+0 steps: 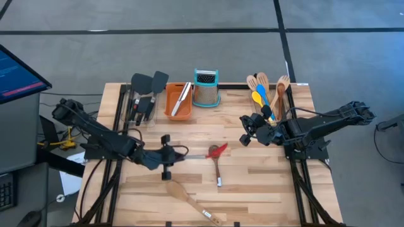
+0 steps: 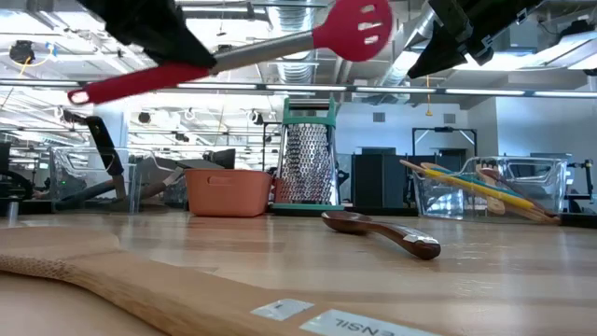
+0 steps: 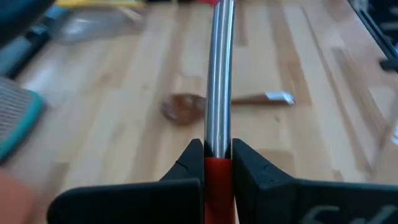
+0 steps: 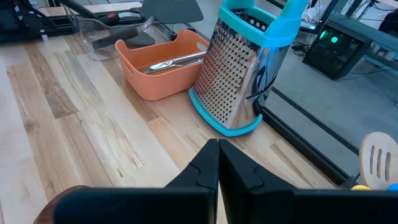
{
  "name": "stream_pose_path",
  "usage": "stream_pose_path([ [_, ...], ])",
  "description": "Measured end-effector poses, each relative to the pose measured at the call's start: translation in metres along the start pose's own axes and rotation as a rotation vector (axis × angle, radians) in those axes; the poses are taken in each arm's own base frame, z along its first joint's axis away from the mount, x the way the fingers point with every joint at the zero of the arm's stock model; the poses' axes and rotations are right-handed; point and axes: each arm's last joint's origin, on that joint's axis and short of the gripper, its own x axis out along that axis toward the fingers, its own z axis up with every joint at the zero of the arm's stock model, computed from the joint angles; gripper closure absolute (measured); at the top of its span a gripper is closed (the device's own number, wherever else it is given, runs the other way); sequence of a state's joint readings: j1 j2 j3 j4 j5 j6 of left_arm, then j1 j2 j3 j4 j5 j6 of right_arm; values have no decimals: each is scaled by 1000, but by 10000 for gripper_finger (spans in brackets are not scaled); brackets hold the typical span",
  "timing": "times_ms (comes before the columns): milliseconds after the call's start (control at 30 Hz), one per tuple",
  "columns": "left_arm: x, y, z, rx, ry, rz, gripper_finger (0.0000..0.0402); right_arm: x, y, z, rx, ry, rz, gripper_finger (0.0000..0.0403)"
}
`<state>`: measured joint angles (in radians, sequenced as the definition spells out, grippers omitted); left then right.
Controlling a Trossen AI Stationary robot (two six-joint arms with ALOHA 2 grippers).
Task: Pick & Place Kitchen Items
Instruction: Put the red spoon into the right transparent bin
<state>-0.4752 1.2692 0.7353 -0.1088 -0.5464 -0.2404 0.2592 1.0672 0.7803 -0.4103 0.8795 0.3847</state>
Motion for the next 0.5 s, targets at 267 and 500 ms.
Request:
stream_pose_path([
  [267, -10, 15, 17, 12, -138, 173, 392, 0, 0, 0, 0, 0, 0, 401],
  [500, -6, 29, 33, 36, -241, 253, 392, 0, 1, -1, 39, 18, 41, 401],
])
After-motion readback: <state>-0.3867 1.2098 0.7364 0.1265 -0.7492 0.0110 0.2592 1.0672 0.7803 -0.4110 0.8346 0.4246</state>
